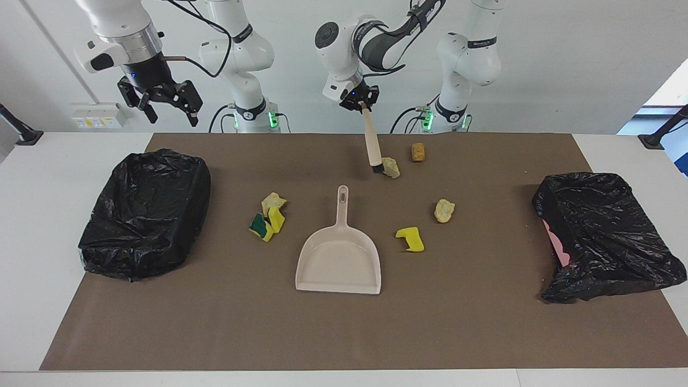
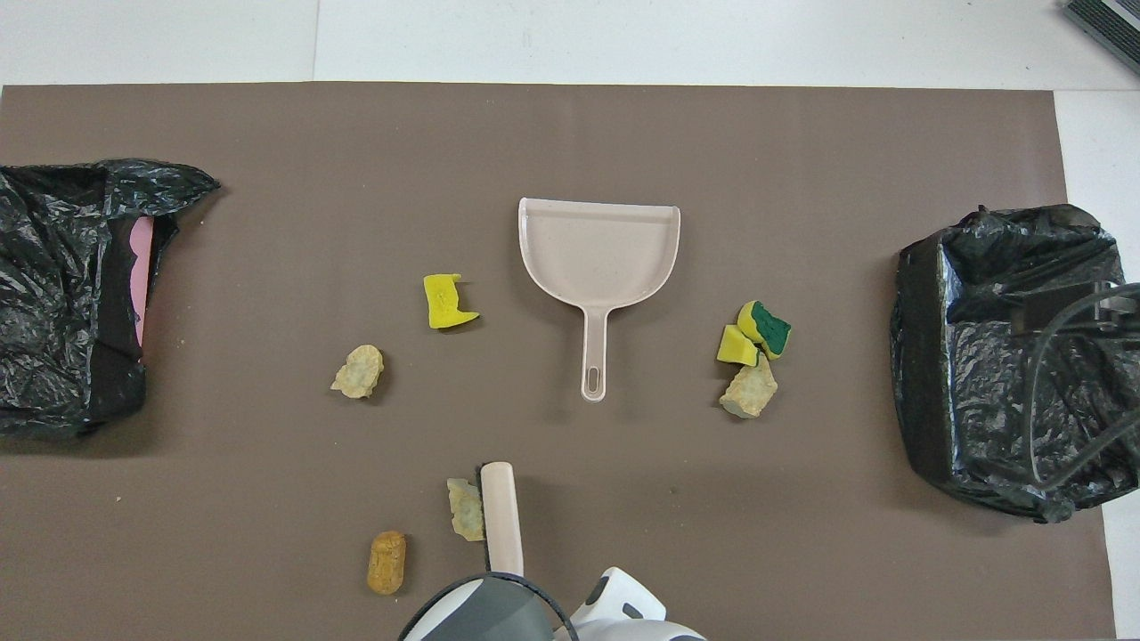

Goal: Sweep and dump trash in bin
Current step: 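Grasp the wooden brush handle with the left gripper and lift it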

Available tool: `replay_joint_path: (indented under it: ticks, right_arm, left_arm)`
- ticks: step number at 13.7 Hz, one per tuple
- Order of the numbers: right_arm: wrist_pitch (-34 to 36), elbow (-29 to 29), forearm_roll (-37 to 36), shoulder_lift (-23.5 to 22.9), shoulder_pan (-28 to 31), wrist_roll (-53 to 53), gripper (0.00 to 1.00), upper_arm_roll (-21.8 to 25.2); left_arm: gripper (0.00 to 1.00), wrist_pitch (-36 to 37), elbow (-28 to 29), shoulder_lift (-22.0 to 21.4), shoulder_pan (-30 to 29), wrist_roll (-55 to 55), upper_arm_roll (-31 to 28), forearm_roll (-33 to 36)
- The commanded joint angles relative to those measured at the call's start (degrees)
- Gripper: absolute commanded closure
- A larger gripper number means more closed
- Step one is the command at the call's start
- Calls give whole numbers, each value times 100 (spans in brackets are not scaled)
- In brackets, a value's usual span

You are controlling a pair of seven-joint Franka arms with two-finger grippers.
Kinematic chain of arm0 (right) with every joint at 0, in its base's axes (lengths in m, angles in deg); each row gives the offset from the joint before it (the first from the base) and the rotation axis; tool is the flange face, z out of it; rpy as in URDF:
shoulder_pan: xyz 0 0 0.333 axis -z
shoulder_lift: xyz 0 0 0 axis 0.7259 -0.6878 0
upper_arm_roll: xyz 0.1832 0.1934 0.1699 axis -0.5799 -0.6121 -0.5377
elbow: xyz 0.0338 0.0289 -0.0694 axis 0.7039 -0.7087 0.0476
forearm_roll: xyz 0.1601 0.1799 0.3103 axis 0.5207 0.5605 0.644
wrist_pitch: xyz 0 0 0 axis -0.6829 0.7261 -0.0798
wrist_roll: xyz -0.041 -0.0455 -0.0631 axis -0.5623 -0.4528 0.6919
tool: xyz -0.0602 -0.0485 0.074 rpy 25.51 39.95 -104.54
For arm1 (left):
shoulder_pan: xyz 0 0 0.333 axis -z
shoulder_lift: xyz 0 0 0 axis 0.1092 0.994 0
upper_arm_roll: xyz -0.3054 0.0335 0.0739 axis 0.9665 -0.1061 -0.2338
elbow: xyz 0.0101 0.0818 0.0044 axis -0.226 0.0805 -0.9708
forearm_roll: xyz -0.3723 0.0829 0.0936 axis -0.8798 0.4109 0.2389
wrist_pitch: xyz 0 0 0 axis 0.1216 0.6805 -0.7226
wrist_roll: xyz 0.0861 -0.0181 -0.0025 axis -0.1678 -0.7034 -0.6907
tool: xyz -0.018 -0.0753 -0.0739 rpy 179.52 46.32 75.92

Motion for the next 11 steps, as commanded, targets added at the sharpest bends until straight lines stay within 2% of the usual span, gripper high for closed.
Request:
replay_joint_path:
  ticks: [1, 3, 5, 9, 11]
  right_arm:
    - [52, -61, 144, 89, 52, -146, 0, -5]
    - [52, -61, 144, 89, 52, -137, 0, -5]
    - [61, -61, 144, 89, 44, -155, 0, -31]
    - [123, -61, 144, 107, -26, -164, 0, -75]
    - [114, -87, 136, 116, -35, -164, 0, -102]
  left_arm:
    - [100, 273, 232, -184, -273, -866, 20, -161]
    - [100, 151, 635, -350, -519, -1368, 20, -600]
    - [100, 72, 987, -526, -668, -1843, 20, -637]
    - [100, 475, 1094, -571, -1011, -2118, 20, -646]
    - [100, 275, 1225, -606, -1090, -2397, 11, -891]
